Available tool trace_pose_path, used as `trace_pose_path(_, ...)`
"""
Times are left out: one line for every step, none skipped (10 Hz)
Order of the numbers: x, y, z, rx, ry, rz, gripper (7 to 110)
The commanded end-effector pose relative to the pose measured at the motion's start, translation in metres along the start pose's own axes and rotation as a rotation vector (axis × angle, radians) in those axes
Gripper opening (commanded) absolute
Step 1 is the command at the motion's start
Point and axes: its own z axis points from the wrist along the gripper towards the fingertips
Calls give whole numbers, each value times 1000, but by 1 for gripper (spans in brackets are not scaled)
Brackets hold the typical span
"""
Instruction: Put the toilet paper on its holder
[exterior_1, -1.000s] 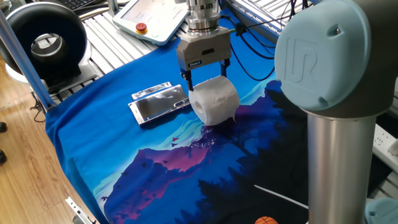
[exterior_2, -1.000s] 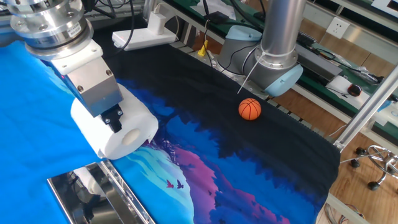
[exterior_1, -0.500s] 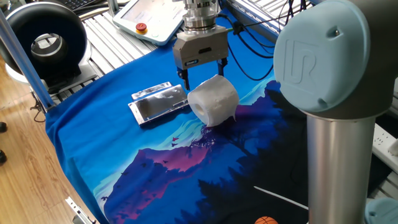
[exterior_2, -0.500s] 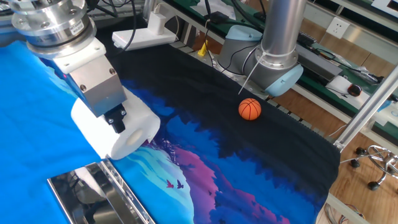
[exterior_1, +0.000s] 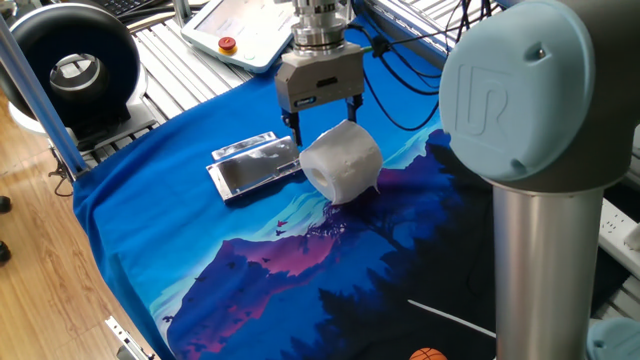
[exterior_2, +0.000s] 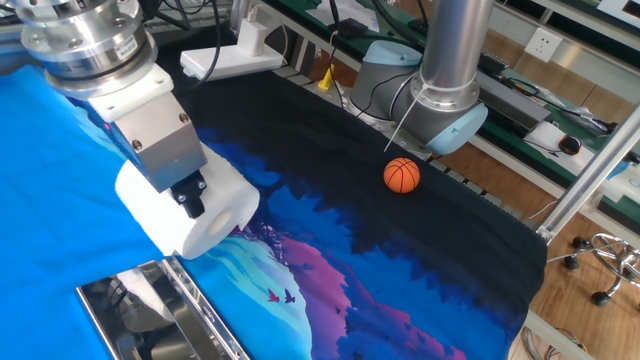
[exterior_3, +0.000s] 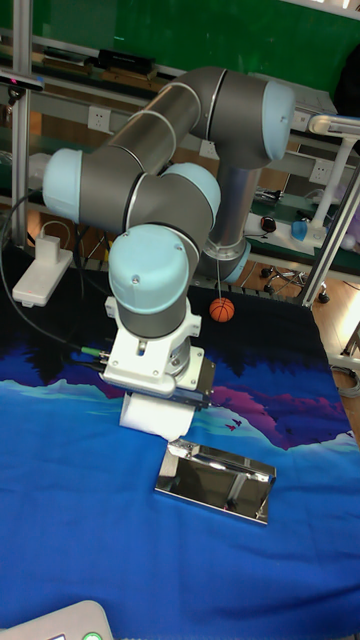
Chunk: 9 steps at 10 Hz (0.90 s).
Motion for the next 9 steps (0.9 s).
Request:
trace_pose_path(1, 0, 2, -6, 0, -33, 110)
trace_pose_path(2, 0, 5, -1, 2, -44, 110)
trace_pose_path(2, -1, 8, 1, 1, -52, 110)
trace_pose_path(3, -2, 9, 3, 1, -56, 110)
trace_pose_path(4, -2, 9, 3, 3, -61, 110)
trace_pose_path(4, -1, 8, -4, 4, -64, 110)
trace_pose_path(4, 0, 9, -7, 3, -67, 110)
trace_pose_path(3, 0, 11, -6, 0, -66, 110)
trace_pose_path(1, 1, 16, -7, -6, -65, 110)
